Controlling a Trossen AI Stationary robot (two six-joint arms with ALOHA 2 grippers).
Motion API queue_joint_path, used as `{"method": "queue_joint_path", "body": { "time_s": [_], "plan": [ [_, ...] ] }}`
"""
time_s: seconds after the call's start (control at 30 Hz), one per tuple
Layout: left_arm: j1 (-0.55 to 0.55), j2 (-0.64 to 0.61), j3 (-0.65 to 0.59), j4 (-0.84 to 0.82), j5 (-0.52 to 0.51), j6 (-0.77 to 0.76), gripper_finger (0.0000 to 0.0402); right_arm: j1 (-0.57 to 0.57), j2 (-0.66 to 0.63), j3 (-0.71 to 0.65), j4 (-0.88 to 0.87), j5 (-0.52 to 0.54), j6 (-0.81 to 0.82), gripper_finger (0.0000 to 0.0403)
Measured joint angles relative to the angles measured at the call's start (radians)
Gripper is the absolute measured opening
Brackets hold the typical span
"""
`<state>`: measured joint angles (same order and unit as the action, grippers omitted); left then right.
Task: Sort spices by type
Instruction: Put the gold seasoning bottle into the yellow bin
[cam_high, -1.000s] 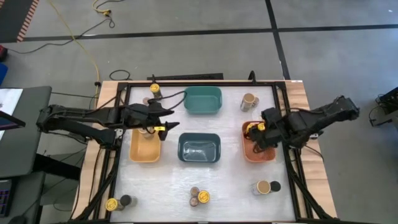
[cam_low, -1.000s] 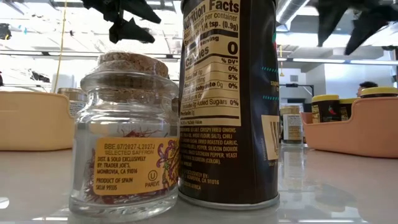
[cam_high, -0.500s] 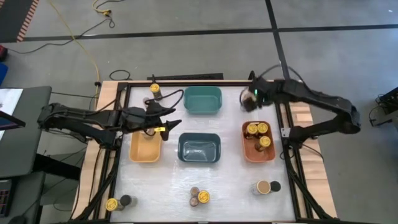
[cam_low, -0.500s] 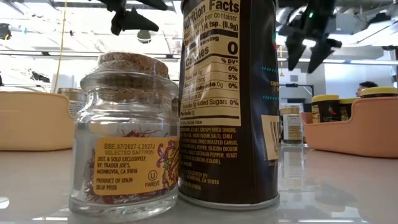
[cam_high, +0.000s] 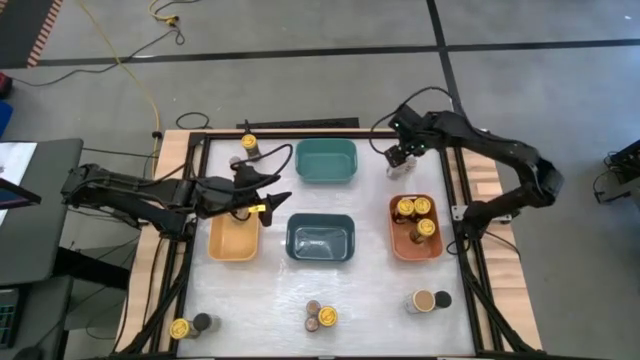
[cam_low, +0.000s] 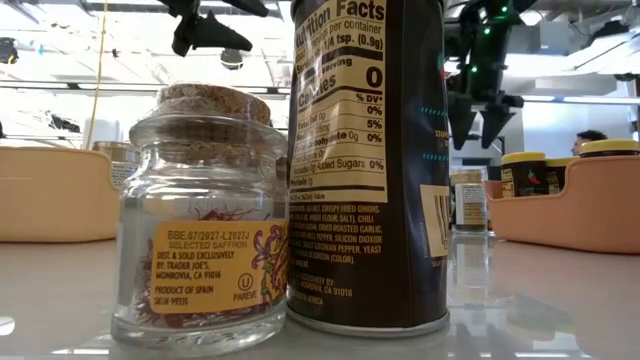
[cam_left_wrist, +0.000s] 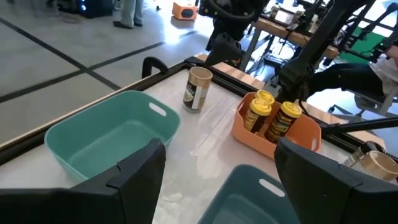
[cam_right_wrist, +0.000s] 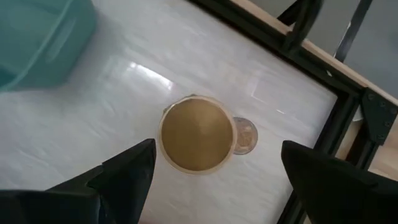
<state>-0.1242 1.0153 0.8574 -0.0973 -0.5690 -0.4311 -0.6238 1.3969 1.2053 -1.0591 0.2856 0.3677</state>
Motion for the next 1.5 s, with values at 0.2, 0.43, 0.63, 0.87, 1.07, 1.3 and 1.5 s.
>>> {"method": "queue_joint_path", "body": {
  "time_s": [0.2, 0.43, 0.63, 0.87, 1.07, 1.3, 1.5],
  "plan": [
    [0.000, 0.000, 0.000, -0.001, 0.001, 0.000, 0.0288, 0.003, 0.032, 0.000, -0.003, 0.000, -0.061, 0.0376],
    [0.000, 0.000, 0.000, -0.002, 0.003, 0.010, 0.0288, 0.002, 0.024, 0.000, 0.002, -0.018, -0.067, 0.0384],
    [0.000, 0.000, 0.000, -0.002, 0.003, 0.018, 0.0288, 0.001, 0.030, 0.000, 0.006, -0.023, -0.054, 0.0397],
    [0.000, 0.000, 0.000, -0.002, 0.004, 0.019, 0.0288, 0.012, 0.030, 0.000, 0.025, -0.023, 0.022, 0.0393],
    [0.000, 0.000, 0.000, -0.002, 0.013, 0.018, 0.0288, 0.015, 0.032, 0.000, 0.021, -0.023, 0.028, 0.0390],
    [0.000, 0.000, 0.000, -0.004, 0.023, 0.003, 0.0288, -0.038, 0.032, 0.000, 0.021, -0.089, 0.026, 0.0389],
    [0.000, 0.000, 0.000, -0.022, 0.023, 0.002, 0.0288, -0.070, 0.032, 0.000, 0.022, -0.086, 0.012, 0.0389]
  ]
}}
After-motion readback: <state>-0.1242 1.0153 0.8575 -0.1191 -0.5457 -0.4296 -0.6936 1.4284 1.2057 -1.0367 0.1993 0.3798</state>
